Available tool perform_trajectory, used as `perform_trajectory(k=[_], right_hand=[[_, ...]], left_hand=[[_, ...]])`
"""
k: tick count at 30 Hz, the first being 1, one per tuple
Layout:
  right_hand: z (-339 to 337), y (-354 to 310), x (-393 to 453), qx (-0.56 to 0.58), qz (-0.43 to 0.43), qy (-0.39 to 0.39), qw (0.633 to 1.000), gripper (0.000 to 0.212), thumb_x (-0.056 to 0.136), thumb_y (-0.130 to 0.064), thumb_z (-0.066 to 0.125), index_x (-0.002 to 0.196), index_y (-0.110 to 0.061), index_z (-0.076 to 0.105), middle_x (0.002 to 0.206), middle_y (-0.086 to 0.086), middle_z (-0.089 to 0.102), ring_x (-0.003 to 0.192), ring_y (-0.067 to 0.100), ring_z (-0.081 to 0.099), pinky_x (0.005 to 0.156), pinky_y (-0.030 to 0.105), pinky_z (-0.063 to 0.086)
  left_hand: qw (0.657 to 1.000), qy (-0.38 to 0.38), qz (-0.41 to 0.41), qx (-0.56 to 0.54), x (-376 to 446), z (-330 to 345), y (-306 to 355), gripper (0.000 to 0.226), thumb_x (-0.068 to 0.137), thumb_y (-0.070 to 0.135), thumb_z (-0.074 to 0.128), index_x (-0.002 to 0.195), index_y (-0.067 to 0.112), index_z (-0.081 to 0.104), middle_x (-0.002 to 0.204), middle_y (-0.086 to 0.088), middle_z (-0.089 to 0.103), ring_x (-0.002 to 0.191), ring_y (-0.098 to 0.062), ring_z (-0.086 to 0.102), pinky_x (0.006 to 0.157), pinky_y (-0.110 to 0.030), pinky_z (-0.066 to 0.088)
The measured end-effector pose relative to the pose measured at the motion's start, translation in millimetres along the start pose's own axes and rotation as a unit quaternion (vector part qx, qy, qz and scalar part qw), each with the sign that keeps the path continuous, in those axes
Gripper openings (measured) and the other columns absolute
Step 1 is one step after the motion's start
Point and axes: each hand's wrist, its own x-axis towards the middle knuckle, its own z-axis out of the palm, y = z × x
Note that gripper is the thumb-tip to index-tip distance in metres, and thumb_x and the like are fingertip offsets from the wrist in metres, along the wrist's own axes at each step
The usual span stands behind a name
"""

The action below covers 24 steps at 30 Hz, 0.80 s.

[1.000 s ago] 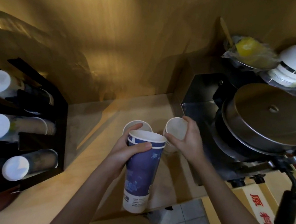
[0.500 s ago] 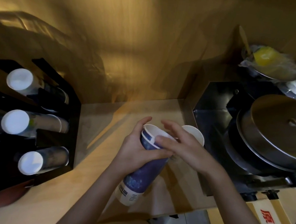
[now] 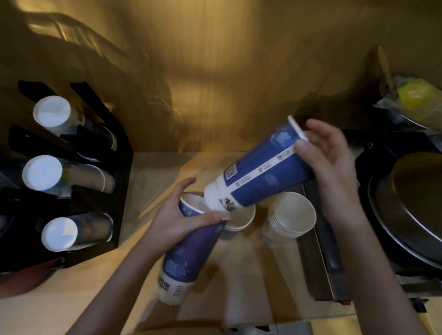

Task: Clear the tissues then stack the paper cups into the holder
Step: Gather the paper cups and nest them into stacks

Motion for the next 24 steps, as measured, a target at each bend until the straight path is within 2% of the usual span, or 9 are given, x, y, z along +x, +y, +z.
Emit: perform_trajectory(k=[2,4,7,8,10,12,15,21,24], right_hand=[[-3,-1,2,-0.039,-0.032,0.020,0.999,0.065,0.061,-0.050,0.066,0.119,-0.026,0.048,0.110,-0.007,0.056,0.098,-0.006,0.057,0.076,0.008,0.046],[-2,3,1,-0.093,-0.032,0.017,0.995,0.068,0.062,-0.052,0.067,0.122,-0.030,0.045,0.116,-0.009,0.053,0.108,0.001,0.053,0.079,0.008,0.046],[6,17,-2,-0.156,-0.025,-0.004,0.987,0.075,0.061,-0.051,0.072,0.126,-0.028,0.042,0.114,-0.017,0.049,0.107,-0.001,0.049,0.080,0.005,0.043],[10,23,-4,-0.185,-0.026,-0.013,0.982,0.076,0.061,-0.050,0.073,0.126,-0.028,0.041,0.115,-0.016,0.048,0.107,0.001,0.049,0.084,0.008,0.041],[17,36,-7,-0.248,-0.023,-0.036,0.968,0.079,0.061,-0.049,0.076,0.127,-0.030,0.038,0.120,-0.014,0.043,0.111,0.006,0.045,0.093,0.024,0.042],[25,47,-13,-0.288,-0.020,-0.060,0.955,0.078,0.062,-0.047,0.077,0.127,-0.029,0.038,0.120,-0.015,0.039,0.113,0.006,0.040,0.098,0.033,0.040],[33,56,-18,-0.308,-0.028,-0.078,0.948,0.076,0.062,-0.047,0.077,0.126,-0.029,0.040,0.116,-0.016,0.038,0.110,0.005,0.038,0.097,0.033,0.038],[31,56,-11,-0.273,-0.004,-0.047,0.961,0.077,0.064,-0.050,0.075,0.128,-0.031,0.037,0.120,-0.016,0.038,0.113,0.006,0.038,0.098,0.035,0.042],[31,56,-12,-0.286,-0.004,-0.056,0.957,0.078,0.064,-0.049,0.075,0.128,-0.029,0.037,0.123,-0.011,0.041,0.114,0.009,0.040,0.098,0.034,0.040]], left_hand=[[0.999,0.037,-0.014,-0.018,1,-8,-5,0.105,0.038,0.046,0.081,0.132,0.033,0.037,0.111,0.007,0.062,0.098,-0.012,0.062,0.085,-0.034,0.052],[0.997,0.070,-0.022,-0.033,1,-15,-7,0.098,0.045,0.040,0.083,0.132,0.030,0.038,0.112,0.005,0.062,0.098,-0.012,0.060,0.089,-0.036,0.051],[0.993,0.103,-0.019,-0.047,1,-21,-7,0.086,0.058,0.029,0.084,0.131,0.028,0.039,0.117,0.000,0.059,0.098,-0.012,0.058,0.089,-0.036,0.050],[0.993,0.111,-0.016,-0.048,2,-23,-7,0.083,0.061,0.027,0.083,0.131,0.028,0.038,0.117,0.001,0.058,0.099,-0.012,0.058,0.089,-0.036,0.050],[0.992,0.118,-0.007,-0.051,2,-24,-6,0.078,0.065,0.025,0.079,0.132,0.028,0.038,0.118,0.002,0.057,0.097,-0.010,0.056,0.084,-0.032,0.050],[0.991,0.118,0.003,-0.058,1,-24,-4,0.080,0.062,0.030,0.078,0.132,0.029,0.038,0.119,0.003,0.057,0.096,-0.009,0.056,0.078,-0.028,0.051],[0.990,0.116,0.008,-0.076,0,-22,0,0.089,0.051,0.041,0.075,0.132,0.031,0.038,0.121,0.003,0.058,0.101,-0.012,0.057,0.078,-0.028,0.052],[0.991,0.096,0.015,-0.090,0,-17,5,0.085,0.056,0.039,0.073,0.132,0.031,0.037,0.119,0.003,0.057,0.102,-0.012,0.058,0.074,-0.027,0.054],[0.989,0.123,0.041,-0.074,-1,-16,14,0.089,0.053,0.042,0.081,0.131,0.029,0.039,0.114,0.007,0.058,0.110,-0.018,0.057,0.082,-0.030,0.053]])
